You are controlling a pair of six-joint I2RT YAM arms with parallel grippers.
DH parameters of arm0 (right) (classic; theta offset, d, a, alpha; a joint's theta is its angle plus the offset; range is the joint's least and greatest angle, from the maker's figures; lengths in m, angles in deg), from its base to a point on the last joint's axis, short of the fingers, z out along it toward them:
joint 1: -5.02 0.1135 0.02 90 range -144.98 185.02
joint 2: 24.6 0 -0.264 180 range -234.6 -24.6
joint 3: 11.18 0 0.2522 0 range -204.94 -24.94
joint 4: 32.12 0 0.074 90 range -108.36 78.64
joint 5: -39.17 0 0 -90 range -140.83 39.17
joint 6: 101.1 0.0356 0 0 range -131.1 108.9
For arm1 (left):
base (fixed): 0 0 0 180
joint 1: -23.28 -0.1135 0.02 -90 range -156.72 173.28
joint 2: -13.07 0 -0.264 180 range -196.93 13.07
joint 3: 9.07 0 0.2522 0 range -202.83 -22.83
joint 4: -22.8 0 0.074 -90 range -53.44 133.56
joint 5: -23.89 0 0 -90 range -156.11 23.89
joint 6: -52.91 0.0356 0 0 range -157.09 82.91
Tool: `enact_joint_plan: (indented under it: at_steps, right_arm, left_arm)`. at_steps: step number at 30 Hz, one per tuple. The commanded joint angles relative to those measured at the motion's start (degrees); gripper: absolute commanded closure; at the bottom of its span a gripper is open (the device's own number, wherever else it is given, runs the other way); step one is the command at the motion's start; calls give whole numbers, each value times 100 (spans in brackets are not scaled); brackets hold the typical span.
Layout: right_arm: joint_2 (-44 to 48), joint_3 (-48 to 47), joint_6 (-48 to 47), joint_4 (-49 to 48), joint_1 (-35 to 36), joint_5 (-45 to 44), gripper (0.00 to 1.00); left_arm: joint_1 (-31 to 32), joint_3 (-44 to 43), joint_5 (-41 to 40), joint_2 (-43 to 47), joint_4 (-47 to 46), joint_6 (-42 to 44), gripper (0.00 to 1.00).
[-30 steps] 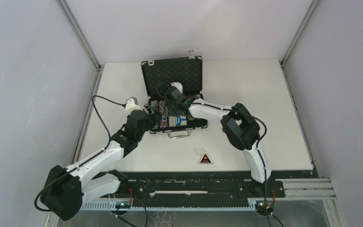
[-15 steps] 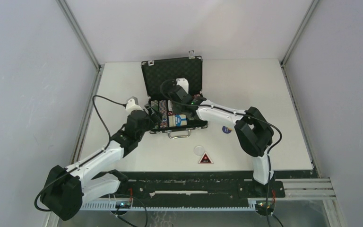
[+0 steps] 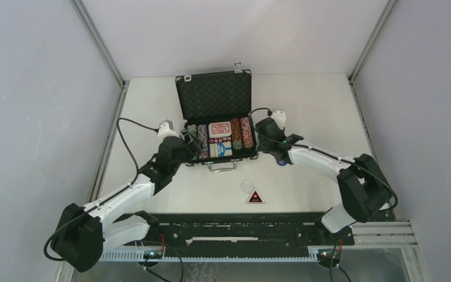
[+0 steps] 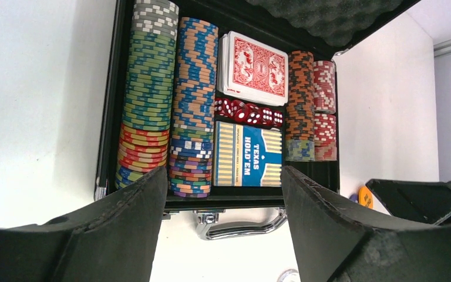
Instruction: Pack up texas hold em set
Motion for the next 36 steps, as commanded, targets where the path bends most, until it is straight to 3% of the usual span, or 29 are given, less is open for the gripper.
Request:
enact_joint_plan:
  at_steps: [1, 6, 11, 23, 25, 31, 36]
  right_arm:
    - [659, 546, 355, -43, -410, -148, 44]
    - [1034, 1159, 529, -40, -866, -134, 27]
    - [1007, 1471, 524, -234, -1219, 148, 23]
    - [305, 1479, 374, -642, -1494, 397, 26]
    - [205, 1425, 388, -603, -1488, 315, 32]
    - [152, 1344, 408, -506, -1490, 214, 34]
    - [90, 1276, 409, -419, -1493, 173, 42]
  left_arm:
    - [-42, 55, 141, 45, -332, -64, 25]
    - [-44, 55, 240, -19, -393, -101, 25]
    - [-42, 66, 292, -91, -445, -100, 25]
    - [-40, 28, 256, -204, -454, -49, 25]
    - [-45, 29, 249, -226, -454, -46, 25]
    - [-44, 16, 273, -266, -464, -48, 25]
    - [-40, 7, 284, -282, -462, -35, 25]
